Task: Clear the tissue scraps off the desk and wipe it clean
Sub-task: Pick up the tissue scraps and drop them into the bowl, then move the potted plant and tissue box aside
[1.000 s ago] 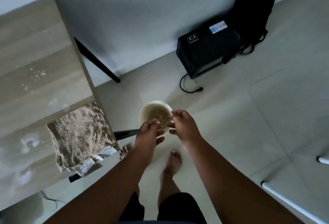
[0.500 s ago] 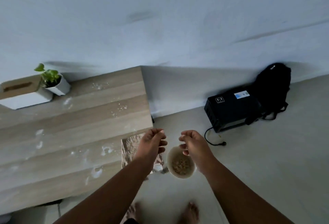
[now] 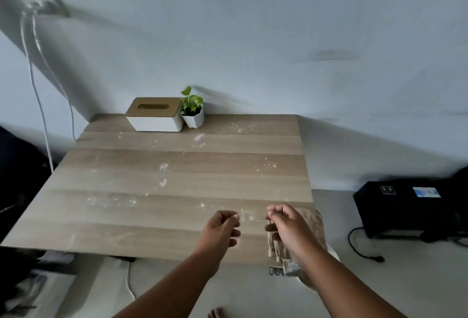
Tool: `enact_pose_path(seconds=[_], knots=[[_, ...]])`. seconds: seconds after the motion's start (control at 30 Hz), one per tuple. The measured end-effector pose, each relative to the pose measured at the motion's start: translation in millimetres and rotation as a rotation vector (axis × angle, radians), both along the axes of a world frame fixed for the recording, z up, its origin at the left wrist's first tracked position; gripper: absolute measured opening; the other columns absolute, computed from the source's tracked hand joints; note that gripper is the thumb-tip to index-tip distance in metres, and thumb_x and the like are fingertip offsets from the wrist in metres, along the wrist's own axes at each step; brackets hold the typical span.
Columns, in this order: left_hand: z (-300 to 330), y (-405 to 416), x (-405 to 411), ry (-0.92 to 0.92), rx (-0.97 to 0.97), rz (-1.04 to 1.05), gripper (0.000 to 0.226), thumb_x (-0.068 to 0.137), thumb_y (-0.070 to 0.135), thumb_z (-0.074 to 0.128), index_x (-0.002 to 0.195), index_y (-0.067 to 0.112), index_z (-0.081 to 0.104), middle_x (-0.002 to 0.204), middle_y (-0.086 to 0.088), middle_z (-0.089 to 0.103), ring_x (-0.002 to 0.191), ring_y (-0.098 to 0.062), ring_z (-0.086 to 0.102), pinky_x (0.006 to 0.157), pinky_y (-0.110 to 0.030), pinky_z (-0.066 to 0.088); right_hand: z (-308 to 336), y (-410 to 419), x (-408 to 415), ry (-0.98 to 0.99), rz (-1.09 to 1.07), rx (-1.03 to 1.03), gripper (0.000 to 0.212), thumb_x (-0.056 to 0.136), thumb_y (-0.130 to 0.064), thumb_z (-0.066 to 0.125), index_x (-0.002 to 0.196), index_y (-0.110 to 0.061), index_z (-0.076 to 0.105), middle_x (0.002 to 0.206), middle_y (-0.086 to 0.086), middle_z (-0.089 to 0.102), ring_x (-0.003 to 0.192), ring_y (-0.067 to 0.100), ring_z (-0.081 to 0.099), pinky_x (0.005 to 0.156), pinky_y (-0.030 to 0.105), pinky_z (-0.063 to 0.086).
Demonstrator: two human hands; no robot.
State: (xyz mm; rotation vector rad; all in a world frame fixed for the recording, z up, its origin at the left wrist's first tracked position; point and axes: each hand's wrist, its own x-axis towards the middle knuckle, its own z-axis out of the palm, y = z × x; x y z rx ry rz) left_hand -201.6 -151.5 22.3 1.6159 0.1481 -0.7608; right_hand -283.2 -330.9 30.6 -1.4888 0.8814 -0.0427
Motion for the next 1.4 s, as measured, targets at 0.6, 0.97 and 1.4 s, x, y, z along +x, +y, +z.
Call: enact_pose_path(seconds=[0.6, 0.97, 1.4], knots=[[-10, 122, 168, -0.124, 0.058, 0.008, 0.009, 0.096, 0.032, 0.067, 0.103, 0.026, 0.069, 0.091, 0.003, 0.074, 0.081, -0.011, 0.072, 0.067, -0.026, 0.055, -9, 102, 145, -0.054, 0.008, -0.01, 0.011, 0.099, -0.011, 0.063, 0.103, -0.018, 0.069, 0.1, 0.005, 0.074, 0.075, 0.016, 0.074, 0.06, 0.028, 0.057], [-6, 97, 280, -0.142, 0.101, 0.013, 0.007, 0.095, 0.029, 0.07, 0.103, 0.027, 0.07, 0.095, 0.0, 0.075, 0.091, -0.018, 0.074, 0.074, -0.031, 0.06, -24, 93, 277, -0.112, 0.031, 0.014, 0.009, 0.096, -0.019, 0.068, 0.101, -0.026, 0.07, 0.099, 0.005, 0.072, 0.083, 0.015, 0.076, 0.066, 0.029, 0.061], [21, 32, 439, -0.747, 0.488, -0.289, 0.022, 0.093, 0.023, 0.068, 0.114, 0.029, 0.068, 0.116, 0.015, 0.064, 0.111, -0.011, 0.059, 0.096, -0.033, 0.051, -43, 67, 402, -0.069, 0.052, -0.084, 0.032, 0.087, -0.025, 0.08, 0.11, -0.035, 0.06, 0.118, -0.011, 0.064, 0.101, 0.004, 0.065, 0.082, 0.024, 0.055]])
